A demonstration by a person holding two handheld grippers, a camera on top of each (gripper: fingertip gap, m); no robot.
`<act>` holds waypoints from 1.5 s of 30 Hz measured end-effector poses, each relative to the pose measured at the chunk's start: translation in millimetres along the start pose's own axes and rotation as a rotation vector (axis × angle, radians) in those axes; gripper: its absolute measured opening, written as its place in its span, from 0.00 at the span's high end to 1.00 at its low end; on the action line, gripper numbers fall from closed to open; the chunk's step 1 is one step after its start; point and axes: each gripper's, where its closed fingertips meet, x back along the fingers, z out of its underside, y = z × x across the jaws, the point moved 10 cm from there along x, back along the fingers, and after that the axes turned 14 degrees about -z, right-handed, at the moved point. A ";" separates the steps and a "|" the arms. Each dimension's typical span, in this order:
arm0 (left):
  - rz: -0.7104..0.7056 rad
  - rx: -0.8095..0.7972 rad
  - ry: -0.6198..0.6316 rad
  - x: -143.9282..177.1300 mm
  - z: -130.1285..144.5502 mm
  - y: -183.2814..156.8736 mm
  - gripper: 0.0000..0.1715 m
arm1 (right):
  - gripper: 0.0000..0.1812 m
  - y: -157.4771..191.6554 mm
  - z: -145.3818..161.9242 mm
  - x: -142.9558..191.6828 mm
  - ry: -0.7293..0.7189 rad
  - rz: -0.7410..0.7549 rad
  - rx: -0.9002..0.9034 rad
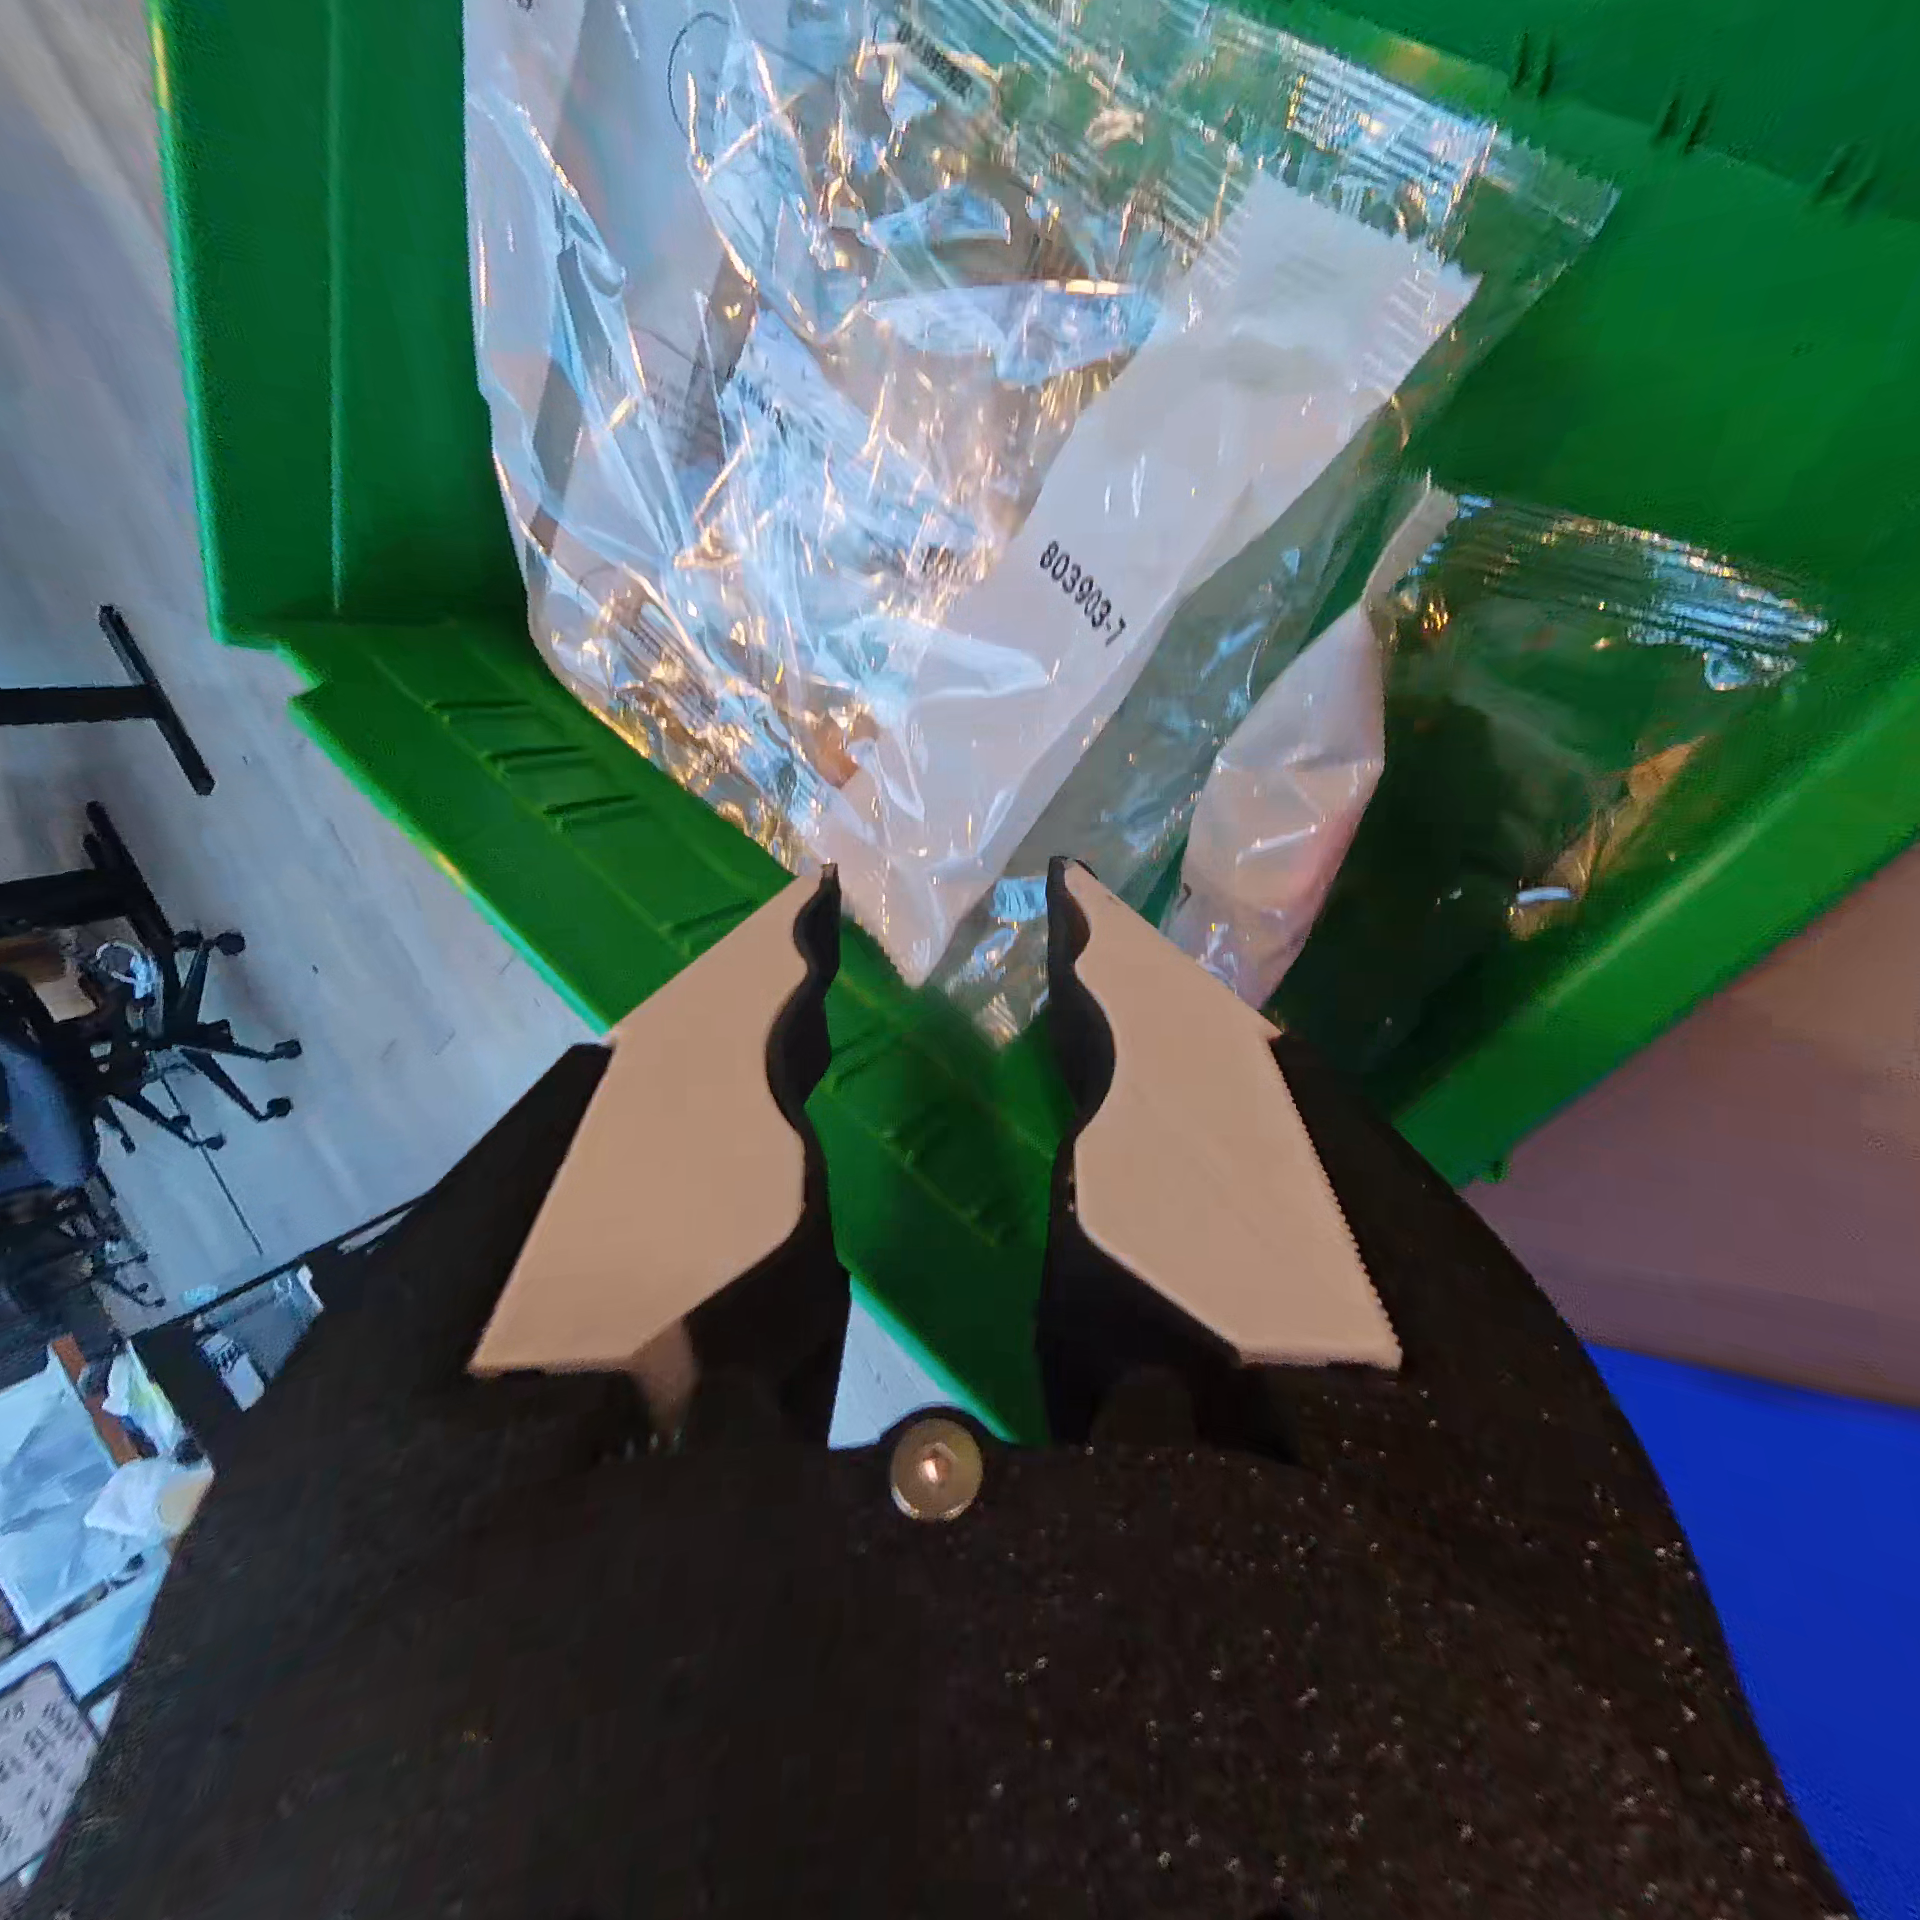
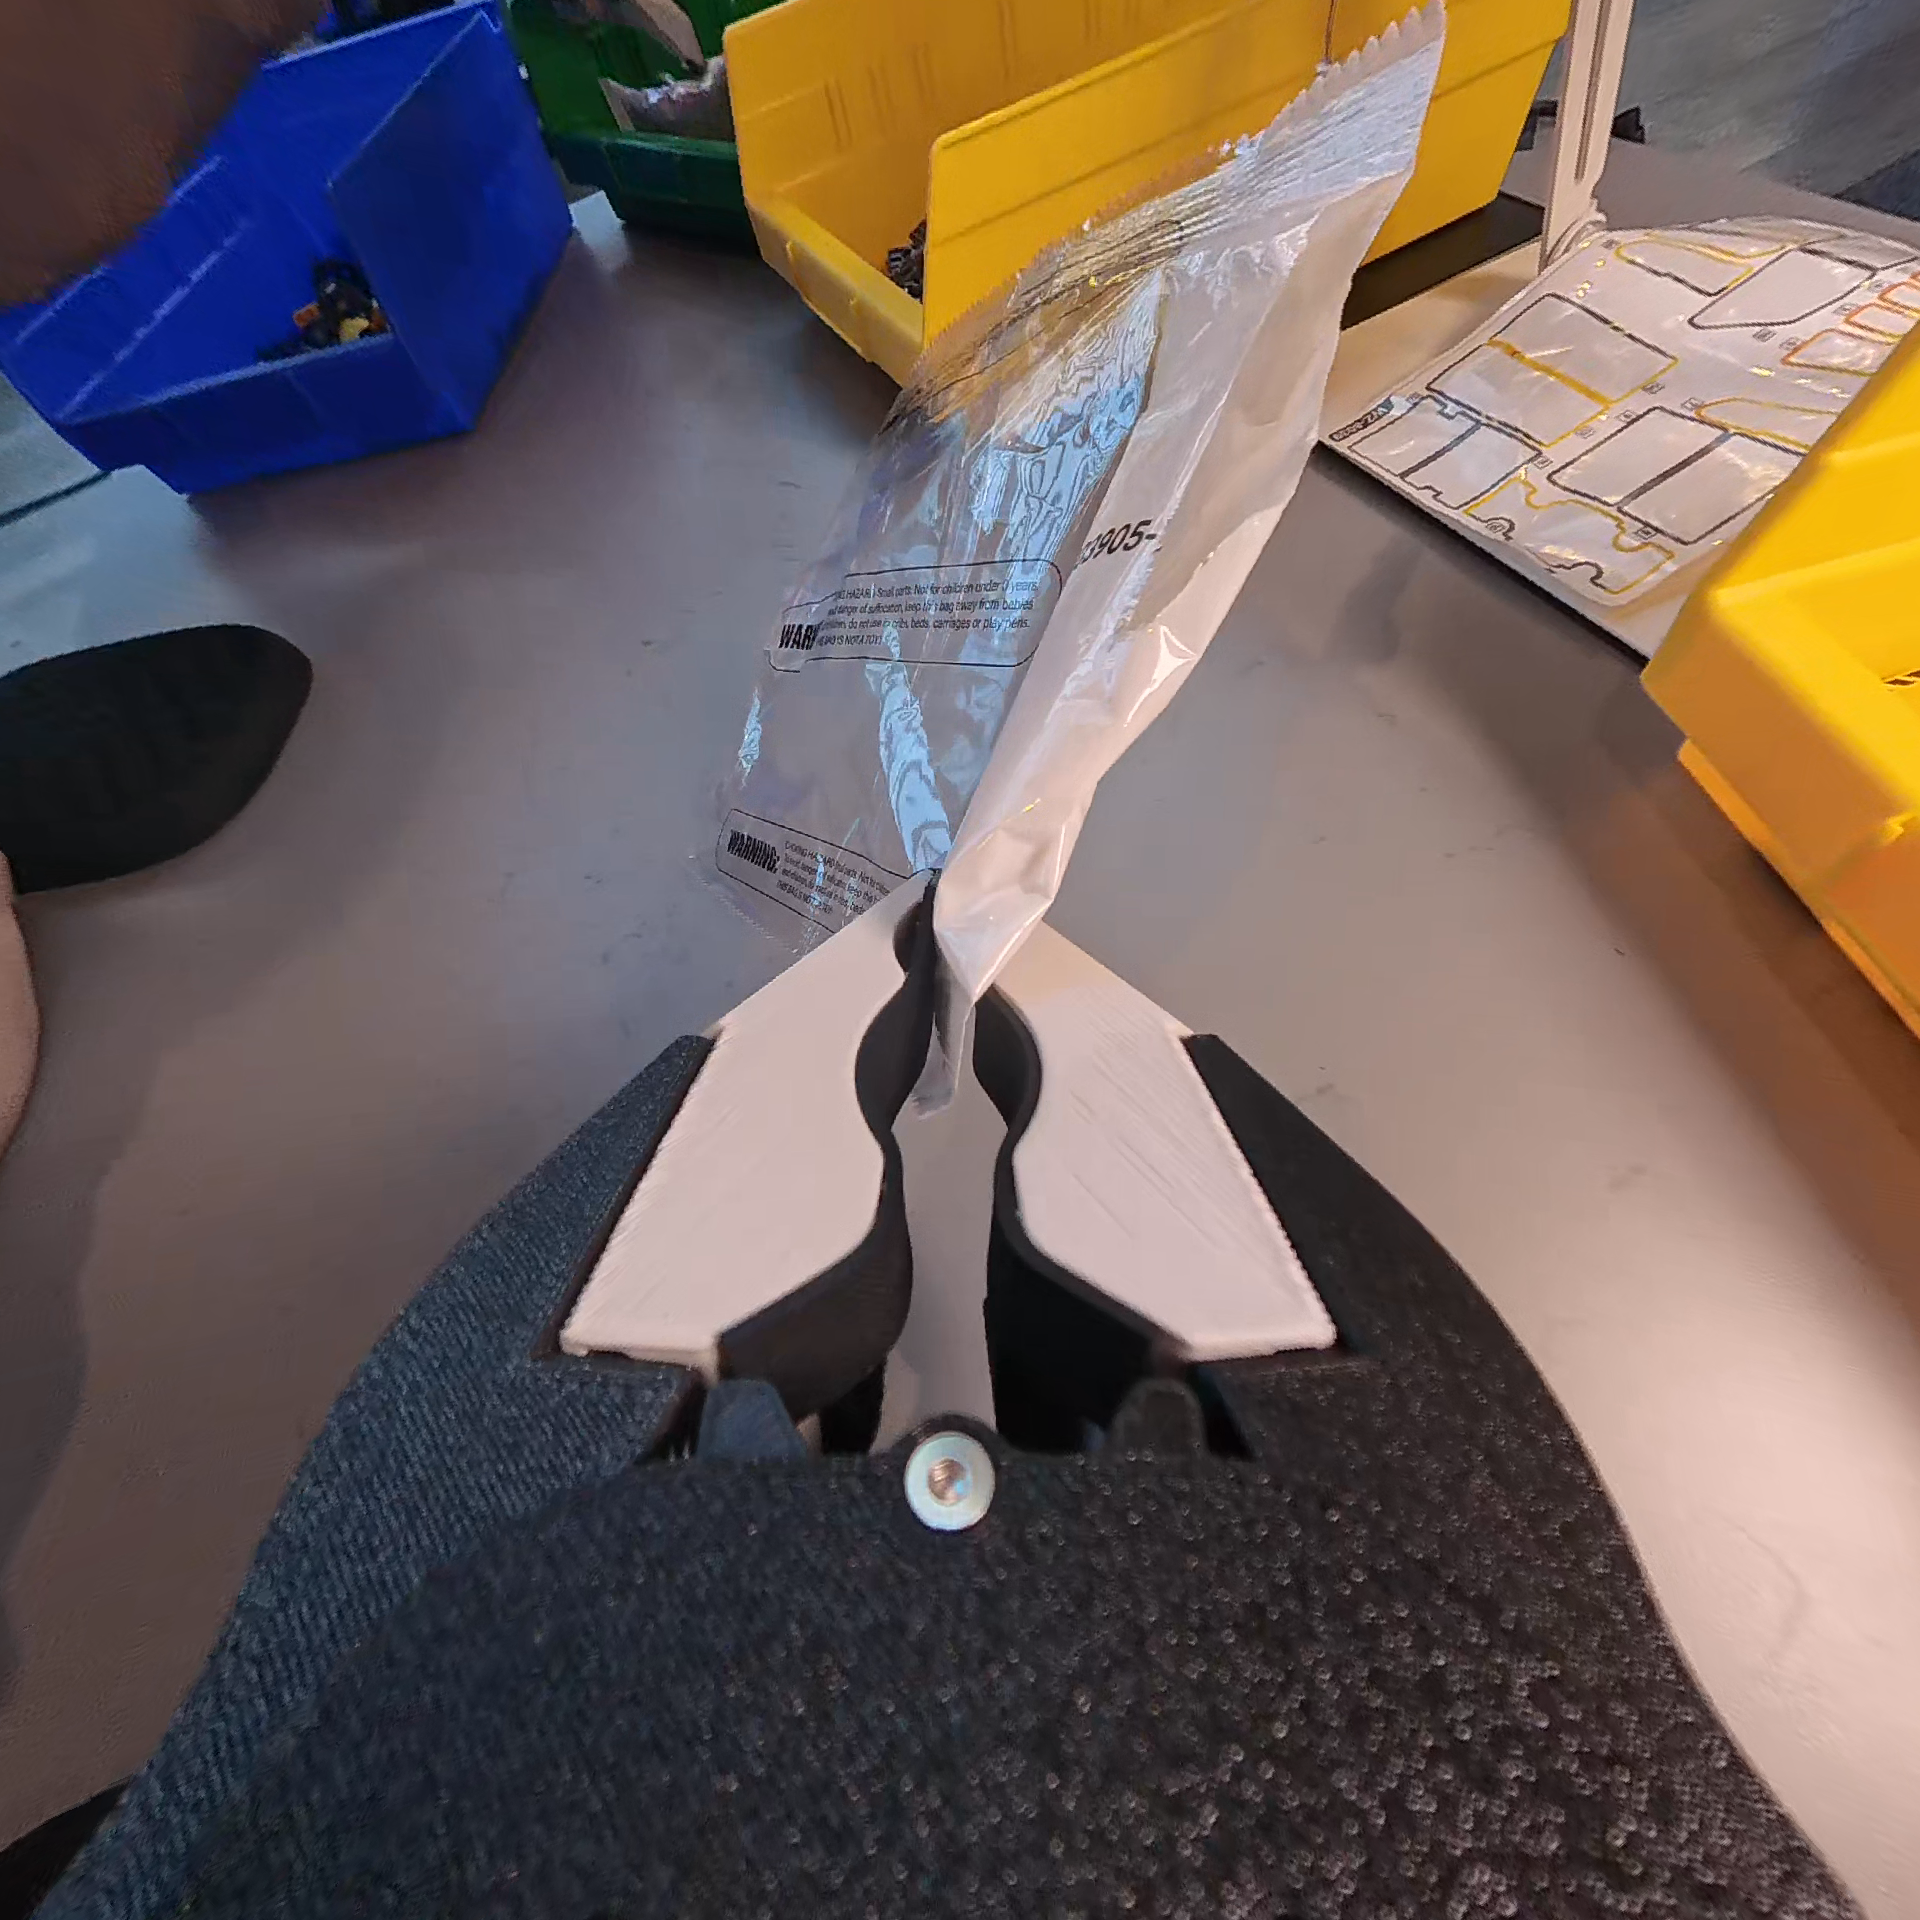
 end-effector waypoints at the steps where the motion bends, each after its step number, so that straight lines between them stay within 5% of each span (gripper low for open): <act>1: 0.012 -0.004 -0.014 -4.7 -3.7 -0.8 0.78 | 1.00 -0.8 0.4 -0.3 -0.003 -0.001 -0.005; 4: 0.059 -0.063 0.002 -18.8 -10.6 -9.7 0.82 | 1.00 -3.9 2.6 -2.4 -0.005 -0.003 -0.019; 6: 0.042 -0.134 0.025 -24.3 -10.1 -12.9 1.00 | 1.00 -5.3 4.3 -3.7 0.001 -0.004 -0.026; 8: 0.051 -0.082 -0.030 -17.0 -12.0 -5.4 1.00 | 1.00 -5.2 4.8 -3.6 0.004 -0.005 -0.023; 12: 0.180 0.223 -0.276 25.4 -5.2 28.1 1.00 | 1.00 -4.6 4.0 0.3 -0.009 -0.011 -0.017; 17: 0.590 0.621 -0.749 89.2 15.4 55.4 1.00 | 1.00 -3.7 4.1 0.8 -0.026 -0.033 -0.021; 22: 0.798 0.702 -0.947 121.5 31.5 50.7 1.00 | 1.00 0.3 0.5 2.8 -0.029 -0.028 -0.002; 25: 0.686 0.650 -0.867 129.2 31.0 40.2 1.00 | 1.00 1.4 -1.0 5.5 -0.031 -0.017 0.007; 28: 0.420 0.464 -0.631 131.0 25.8 24.2 1.00 | 1.00 2.7 -1.5 6.6 -0.032 -0.017 0.013; 32: 0.337 0.200 -0.544 159.1 6.5 -8.9 1.00 | 1.00 4.4 -1.7 5.9 -0.022 -0.021 0.020; 40: 0.123 -0.478 -0.335 196.5 -43.2 -144.1 1.00 | 1.00 5.3 -1.2 7.3 -0.016 -0.013 0.030; 45: 0.182 -0.619 -0.324 198.8 -71.7 -219.0 1.00 | 1.00 1.9 3.0 4.4 -0.023 -0.013 0.005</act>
